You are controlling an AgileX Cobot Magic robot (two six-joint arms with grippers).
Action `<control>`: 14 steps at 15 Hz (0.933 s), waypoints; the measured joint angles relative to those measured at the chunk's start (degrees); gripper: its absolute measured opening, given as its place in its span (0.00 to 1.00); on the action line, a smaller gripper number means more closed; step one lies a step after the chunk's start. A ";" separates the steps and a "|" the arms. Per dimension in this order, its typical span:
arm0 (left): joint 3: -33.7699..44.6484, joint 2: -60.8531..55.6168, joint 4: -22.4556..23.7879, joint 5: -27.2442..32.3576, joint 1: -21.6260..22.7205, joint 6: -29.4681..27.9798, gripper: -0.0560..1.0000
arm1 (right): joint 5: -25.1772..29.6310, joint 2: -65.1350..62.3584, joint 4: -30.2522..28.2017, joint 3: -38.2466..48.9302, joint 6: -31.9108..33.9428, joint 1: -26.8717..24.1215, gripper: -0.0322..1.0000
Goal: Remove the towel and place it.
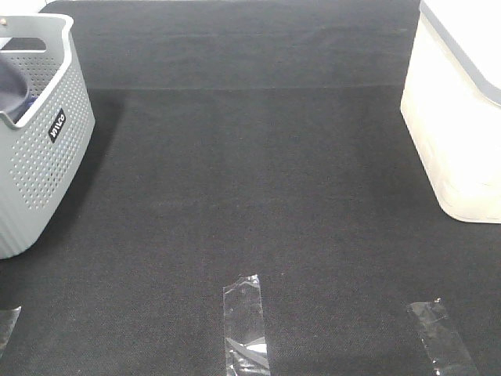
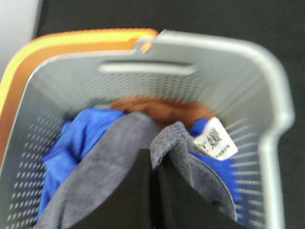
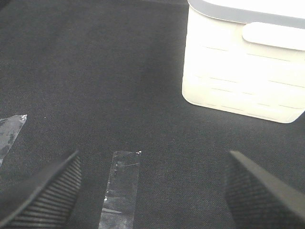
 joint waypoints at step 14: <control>0.00 -17.59 -62.97 3.61 -8.02 37.01 0.05 | 0.00 0.00 0.00 0.00 0.00 0.00 0.77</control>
